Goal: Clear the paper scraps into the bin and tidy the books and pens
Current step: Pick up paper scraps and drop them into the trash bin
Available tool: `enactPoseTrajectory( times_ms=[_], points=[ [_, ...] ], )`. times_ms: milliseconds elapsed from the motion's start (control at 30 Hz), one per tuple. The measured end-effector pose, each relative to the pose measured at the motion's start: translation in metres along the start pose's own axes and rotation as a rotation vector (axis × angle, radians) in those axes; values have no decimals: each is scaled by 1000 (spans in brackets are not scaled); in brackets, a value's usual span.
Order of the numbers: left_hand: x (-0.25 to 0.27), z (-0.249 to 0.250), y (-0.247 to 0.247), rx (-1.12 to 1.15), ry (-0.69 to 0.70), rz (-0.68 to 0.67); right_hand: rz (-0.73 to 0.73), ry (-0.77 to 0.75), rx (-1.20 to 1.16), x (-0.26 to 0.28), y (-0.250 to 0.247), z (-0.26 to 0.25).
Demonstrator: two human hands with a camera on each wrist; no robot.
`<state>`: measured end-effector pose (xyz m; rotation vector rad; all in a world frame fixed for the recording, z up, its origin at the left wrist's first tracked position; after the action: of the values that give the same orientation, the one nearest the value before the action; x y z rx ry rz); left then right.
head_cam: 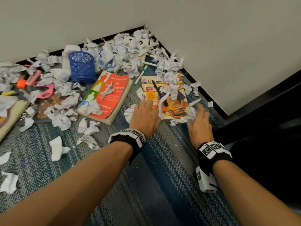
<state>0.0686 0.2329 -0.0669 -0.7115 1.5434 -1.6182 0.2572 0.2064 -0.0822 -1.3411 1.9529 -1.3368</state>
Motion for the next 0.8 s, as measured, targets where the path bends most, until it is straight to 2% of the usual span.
enactPoseTrajectory(
  times_ms=[100, 200, 333, 467, 567, 700, 800],
  points=[
    [6, -30, 6, -18, -238, 8, 48, -47, 102, 4, -1, -14],
    [25, -45, 28, 7, -328, -104, 75, -131, 253, 9, 4, -27],
    [42, -56, 37, -102, -150, -257, 43, -219, 379, 15, 13, -40],
    [22, -70, 19, 2, -30, -376, 24, -98, 363, 9, -11, -51],
    [2, -61, -17, 45, 53, -448, -36, -24, 487, 10, -42, -70],
    [-20, -39, -55, 104, 127, -352, -88, -62, 610, 0, -77, -101],
    [-27, -38, -36, 187, 24, -318, -93, -83, 530, -22, -84, -111]
  ],
)
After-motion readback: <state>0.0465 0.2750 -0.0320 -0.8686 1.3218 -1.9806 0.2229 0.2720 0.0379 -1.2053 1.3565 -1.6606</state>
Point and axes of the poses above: each hand's wrist, its own x-axis away from the middle knuckle, its own y-axis out of the palm, z = x × y, the point moved 6 cm from there along -x, towards the middle knuckle, and after that the axes turned 14 degrees about y, right-handed, at the moved point
